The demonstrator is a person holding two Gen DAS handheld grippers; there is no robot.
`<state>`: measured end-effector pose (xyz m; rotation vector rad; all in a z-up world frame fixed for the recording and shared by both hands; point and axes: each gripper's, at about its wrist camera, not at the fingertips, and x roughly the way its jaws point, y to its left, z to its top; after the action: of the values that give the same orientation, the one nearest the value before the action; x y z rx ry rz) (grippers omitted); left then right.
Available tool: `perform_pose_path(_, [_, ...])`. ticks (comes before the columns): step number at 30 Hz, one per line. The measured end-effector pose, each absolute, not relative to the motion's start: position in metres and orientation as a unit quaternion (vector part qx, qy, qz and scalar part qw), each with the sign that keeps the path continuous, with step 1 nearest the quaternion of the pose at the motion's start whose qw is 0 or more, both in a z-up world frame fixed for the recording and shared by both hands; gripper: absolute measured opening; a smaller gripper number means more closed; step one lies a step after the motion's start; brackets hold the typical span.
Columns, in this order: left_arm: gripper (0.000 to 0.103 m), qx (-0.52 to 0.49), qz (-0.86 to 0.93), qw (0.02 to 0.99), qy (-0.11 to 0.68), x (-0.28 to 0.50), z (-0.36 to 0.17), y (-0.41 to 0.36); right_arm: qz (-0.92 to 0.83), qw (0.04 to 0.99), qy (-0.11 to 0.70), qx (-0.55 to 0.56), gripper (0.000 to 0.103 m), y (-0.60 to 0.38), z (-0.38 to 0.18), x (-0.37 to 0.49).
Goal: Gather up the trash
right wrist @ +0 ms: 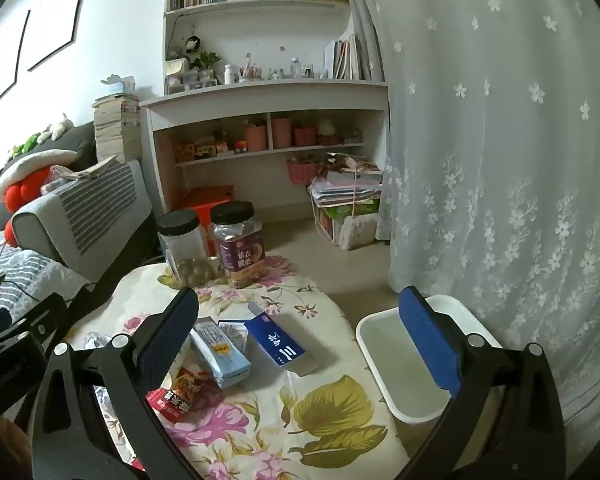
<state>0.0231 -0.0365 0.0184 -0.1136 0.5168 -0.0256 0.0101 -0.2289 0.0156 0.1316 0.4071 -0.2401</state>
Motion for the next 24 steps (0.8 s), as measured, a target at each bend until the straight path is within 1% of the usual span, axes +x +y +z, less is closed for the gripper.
perform_pose_path(20, [0.097, -0.057, -0.013, 0.962, 0.266, 0.0299, 0.0129, -0.0382, -0.115, 0.970, 0.206, 0.064, 0.096, -0.2237, 0.0118, 0.0115])
perform_pose_path(24, [0.097, -0.057, -0.013, 0.962, 0.266, 0.0305, 0.0132, -0.0383, -0.116, 0.972, 0.196, 0.062, 0.096, -0.2232, 0.0132, 0.0119])
